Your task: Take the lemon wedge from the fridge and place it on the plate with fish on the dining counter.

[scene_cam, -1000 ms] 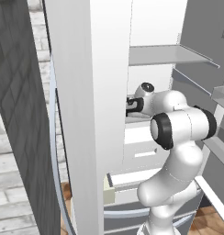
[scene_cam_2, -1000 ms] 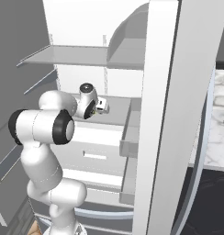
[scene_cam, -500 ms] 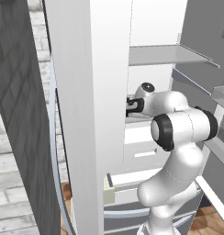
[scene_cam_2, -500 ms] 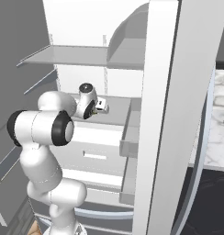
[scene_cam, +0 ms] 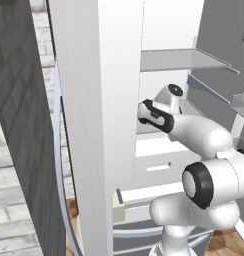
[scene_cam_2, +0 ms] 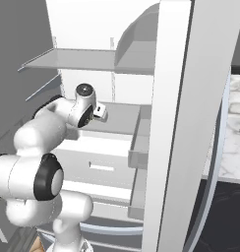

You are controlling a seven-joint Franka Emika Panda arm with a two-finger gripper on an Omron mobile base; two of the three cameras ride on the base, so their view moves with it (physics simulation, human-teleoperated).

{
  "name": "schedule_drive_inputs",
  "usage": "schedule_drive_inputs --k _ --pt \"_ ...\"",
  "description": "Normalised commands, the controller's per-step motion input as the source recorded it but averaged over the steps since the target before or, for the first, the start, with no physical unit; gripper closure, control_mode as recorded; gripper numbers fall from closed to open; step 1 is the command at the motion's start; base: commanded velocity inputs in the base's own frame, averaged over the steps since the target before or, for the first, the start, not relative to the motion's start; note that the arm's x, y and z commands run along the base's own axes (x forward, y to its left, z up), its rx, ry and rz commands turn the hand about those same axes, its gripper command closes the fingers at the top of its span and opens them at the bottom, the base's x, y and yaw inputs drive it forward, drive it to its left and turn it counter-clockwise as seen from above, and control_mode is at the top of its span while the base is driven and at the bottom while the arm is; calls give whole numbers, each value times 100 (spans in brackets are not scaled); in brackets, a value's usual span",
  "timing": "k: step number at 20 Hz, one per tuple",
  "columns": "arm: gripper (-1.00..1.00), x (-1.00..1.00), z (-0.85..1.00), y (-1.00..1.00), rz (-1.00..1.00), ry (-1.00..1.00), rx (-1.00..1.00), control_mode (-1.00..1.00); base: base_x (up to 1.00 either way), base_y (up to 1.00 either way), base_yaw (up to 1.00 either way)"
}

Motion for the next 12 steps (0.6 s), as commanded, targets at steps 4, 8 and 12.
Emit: schedule_drive_inputs --k 4,8,12 --pt "100 -100 92 27 -8 26 26 -100 0 0 0" --pt "100 -100 50 28 -14 34 14 -100 0 0 0" --pt "100 -100 32 10 -16 23 2 -100 0 0 0"
